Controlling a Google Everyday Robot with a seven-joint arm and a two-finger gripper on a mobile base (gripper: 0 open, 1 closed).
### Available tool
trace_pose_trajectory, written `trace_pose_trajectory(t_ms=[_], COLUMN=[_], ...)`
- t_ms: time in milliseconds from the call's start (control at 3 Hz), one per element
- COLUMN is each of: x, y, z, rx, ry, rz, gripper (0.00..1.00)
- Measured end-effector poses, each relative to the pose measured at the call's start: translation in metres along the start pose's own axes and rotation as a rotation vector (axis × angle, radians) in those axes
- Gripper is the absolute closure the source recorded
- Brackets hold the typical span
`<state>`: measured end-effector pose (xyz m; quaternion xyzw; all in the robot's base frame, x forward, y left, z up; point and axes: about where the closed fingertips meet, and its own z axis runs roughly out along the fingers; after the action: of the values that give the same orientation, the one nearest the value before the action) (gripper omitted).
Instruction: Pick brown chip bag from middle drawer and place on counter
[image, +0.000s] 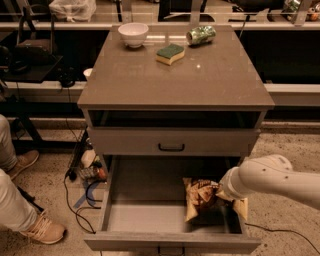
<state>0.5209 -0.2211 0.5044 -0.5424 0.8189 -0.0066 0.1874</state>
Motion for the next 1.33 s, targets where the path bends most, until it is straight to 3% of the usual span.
trace_pose_trajectory(t_ms=[333, 667, 1333], x=[-0.011, 0.024, 0.022], y=[-0.02, -0.025, -0.029], z=[-0.058, -0.088, -0.092], rx=[0.057, 0.103, 0.098], ry=[-0.117, -0.144, -0.173], rz=[0.024, 0.032, 0.038], gripper=[1.0, 1.0, 1.0])
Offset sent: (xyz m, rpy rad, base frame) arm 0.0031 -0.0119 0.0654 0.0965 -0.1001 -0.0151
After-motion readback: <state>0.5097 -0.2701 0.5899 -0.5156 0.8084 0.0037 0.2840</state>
